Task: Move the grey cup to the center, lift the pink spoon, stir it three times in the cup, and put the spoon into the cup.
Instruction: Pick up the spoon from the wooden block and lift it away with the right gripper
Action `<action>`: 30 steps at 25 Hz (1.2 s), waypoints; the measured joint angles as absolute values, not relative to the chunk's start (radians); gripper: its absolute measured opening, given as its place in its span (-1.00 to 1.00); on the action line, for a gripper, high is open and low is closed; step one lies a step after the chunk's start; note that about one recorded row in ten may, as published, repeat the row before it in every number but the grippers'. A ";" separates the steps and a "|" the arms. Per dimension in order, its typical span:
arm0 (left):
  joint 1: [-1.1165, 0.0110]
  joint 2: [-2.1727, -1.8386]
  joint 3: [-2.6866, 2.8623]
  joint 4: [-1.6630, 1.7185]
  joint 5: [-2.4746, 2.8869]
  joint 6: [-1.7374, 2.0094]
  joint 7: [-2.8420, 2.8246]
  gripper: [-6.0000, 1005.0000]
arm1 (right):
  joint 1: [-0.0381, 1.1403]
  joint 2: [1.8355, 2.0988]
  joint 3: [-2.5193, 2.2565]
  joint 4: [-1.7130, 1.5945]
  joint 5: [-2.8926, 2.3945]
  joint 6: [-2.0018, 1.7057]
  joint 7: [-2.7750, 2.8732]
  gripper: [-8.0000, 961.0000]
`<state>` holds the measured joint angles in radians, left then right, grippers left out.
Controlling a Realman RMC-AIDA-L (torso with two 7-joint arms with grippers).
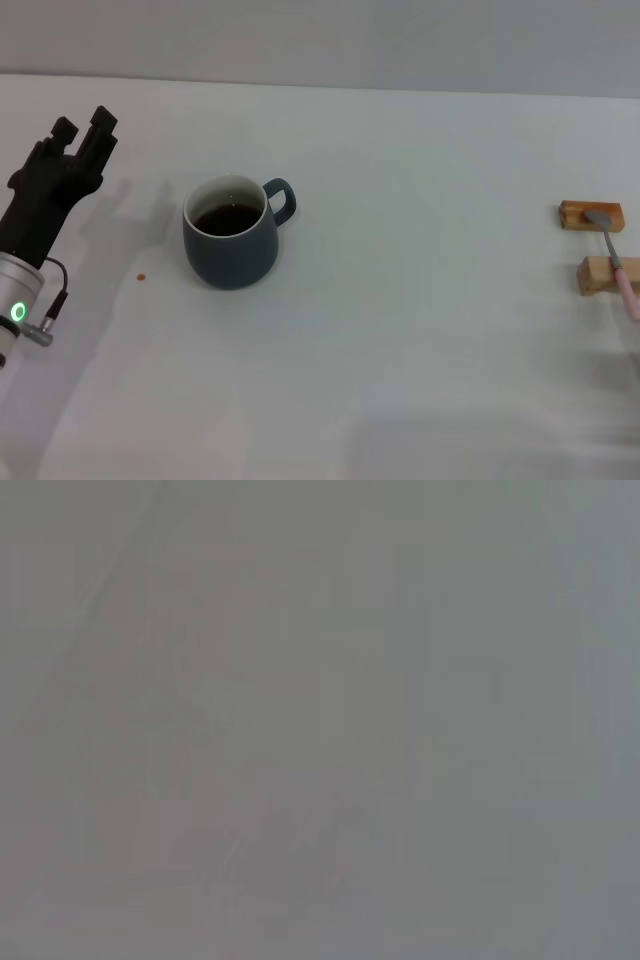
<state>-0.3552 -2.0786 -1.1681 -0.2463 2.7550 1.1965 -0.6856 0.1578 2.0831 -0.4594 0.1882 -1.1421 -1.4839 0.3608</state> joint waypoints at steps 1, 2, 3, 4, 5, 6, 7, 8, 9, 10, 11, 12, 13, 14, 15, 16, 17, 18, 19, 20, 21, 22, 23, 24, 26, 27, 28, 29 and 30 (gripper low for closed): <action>-0.356 -2.079 -1.168 -0.246 2.755 1.195 -0.686 0.23 | 0.159 2.083 -0.460 0.188 -1.143 -1.481 0.361 0.40; -0.357 -2.079 -1.168 -0.247 2.755 1.195 -0.686 0.23 | 0.159 2.083 -0.462 0.189 -1.144 -1.478 0.361 0.40; -0.357 -2.079 -1.167 -0.247 2.755 1.194 -0.686 0.23 | 0.160 2.083 -0.464 0.189 -1.144 -1.475 0.361 0.40; -0.357 -2.079 -1.167 -0.247 2.755 1.194 -0.686 0.23 | 0.162 2.083 -0.467 0.189 -1.144 -1.472 0.360 0.40; -0.358 -2.079 -1.167 -0.247 2.755 1.194 -0.686 0.23 | 0.164 2.083 -0.470 0.190 -1.144 -1.469 0.360 0.40; -0.358 -2.079 -1.167 -0.247 2.755 1.194 -0.686 0.23 | 0.166 2.083 -0.474 0.192 -1.144 -1.466 0.360 0.40; -0.358 -2.079 -1.167 -0.247 2.755 1.194 -0.686 0.23 | 0.170 2.083 -0.478 0.194 -1.144 -1.462 0.360 0.40; -0.358 -2.079 -1.167 -0.247 2.755 1.194 -0.686 0.23 | 0.172 2.083 -0.481 0.196 -1.144 -1.459 0.360 0.40; -0.358 -2.079 -1.167 -0.247 2.755 1.194 -0.686 0.23 | 0.174 2.083 -0.483 0.197 -1.144 -1.456 0.360 0.40; -0.358 -2.079 -1.167 -0.247 2.755 1.193 -0.686 0.23 | 0.177 2.083 -0.485 0.198 -1.144 -1.453 0.359 0.40; -0.358 -2.079 -1.167 -0.247 2.755 1.191 -0.686 0.23 | 0.179 2.084 -0.485 0.198 -1.144 -1.451 0.359 0.40; -0.357 -2.079 -1.167 -0.247 2.755 1.186 -0.686 0.23 | 0.180 2.084 -0.485 0.198 -1.144 -1.449 0.359 0.40; -0.357 -2.079 -1.167 -0.247 2.755 1.183 -0.686 0.23 | 0.181 2.084 -0.485 0.198 -1.144 -1.447 0.359 0.40; -0.357 -2.079 -1.167 -0.247 2.755 1.181 -0.686 0.23 | 0.182 2.084 -0.485 0.199 -1.144 -1.446 0.359 0.40; -0.357 -2.079 -1.167 -0.247 2.755 1.177 -0.686 0.23 | 0.183 2.084 -0.485 0.199 -1.146 -1.445 0.359 0.40; -0.357 -2.079 -1.167 -0.247 2.755 1.175 -0.686 0.23 | 0.183 2.084 -0.485 0.199 -1.148 -1.445 0.359 0.40; -0.357 -2.079 -1.166 -0.247 2.755 1.172 -0.686 0.23 | 0.183 2.084 -0.485 0.199 -1.150 -1.445 0.359 0.40; -0.357 -2.079 -1.165 -0.247 2.755 1.169 -0.686 0.23 | 0.183 2.084 -0.485 0.199 -1.152 -1.445 0.359 0.40; -0.357 -2.078 -1.164 -0.247 2.755 1.167 -0.686 0.23 | 0.183 2.084 -0.485 0.199 -1.153 -1.445 0.359 0.40; -0.356 -2.079 -1.162 -0.247 2.755 1.165 -0.686 0.23 | 0.183 2.085 -0.485 0.199 -1.153 -1.445 0.359 0.40; -0.356 -2.079 -1.161 -0.247 2.755 1.164 -0.686 0.23 | 0.183 2.085 -0.485 0.199 -1.153 -1.444 0.359 0.40; -0.356 -2.079 -1.160 -0.247 2.755 1.162 -0.686 0.23 | 0.183 2.085 -0.485 0.199 -1.153 -1.444 0.359 0.40; -0.356 -2.079 -1.160 -0.247 2.755 1.162 -0.686 0.23 | 0.184 2.085 -0.485 0.199 -1.154 -1.444 0.359 0.40; -0.357 -2.079 -1.159 -0.247 2.755 1.161 -0.686 0.23 | 0.185 2.085 -0.485 0.199 -1.154 -1.443 0.359 0.40; -0.358 -2.079 -1.158 -0.247 2.755 1.161 -0.686 0.23 | 0.188 2.085 -0.485 0.199 -1.154 -1.439 0.359 0.40; -0.358 -2.078 -1.158 -0.247 2.755 1.161 -0.686 0.23 | 0.192 2.085 -0.485 0.199 -1.154 -1.432 0.359 0.40; -0.359 -2.079 -1.158 -0.247 2.755 1.161 -0.686 0.23 | 0.192 2.085 -0.485 0.199 -1.154 -1.432 0.359 0.40; -0.359 -2.079 -1.158 -0.247 2.755 1.161 -0.686 0.23 | 0.194 2.085 -0.485 0.199 -1.154 -1.430 0.359 0.40; -0.359 -2.078 -1.158 -0.247 2.755 1.161 -0.686 0.23 | 0.195 2.085 -0.485 0.199 -1.154 -1.427 0.359 0.40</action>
<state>-0.3591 -2.0785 -1.1581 -0.2470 2.7550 1.1608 -0.6857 0.1950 2.0847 -0.4847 0.1994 -1.1536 -1.4271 0.3589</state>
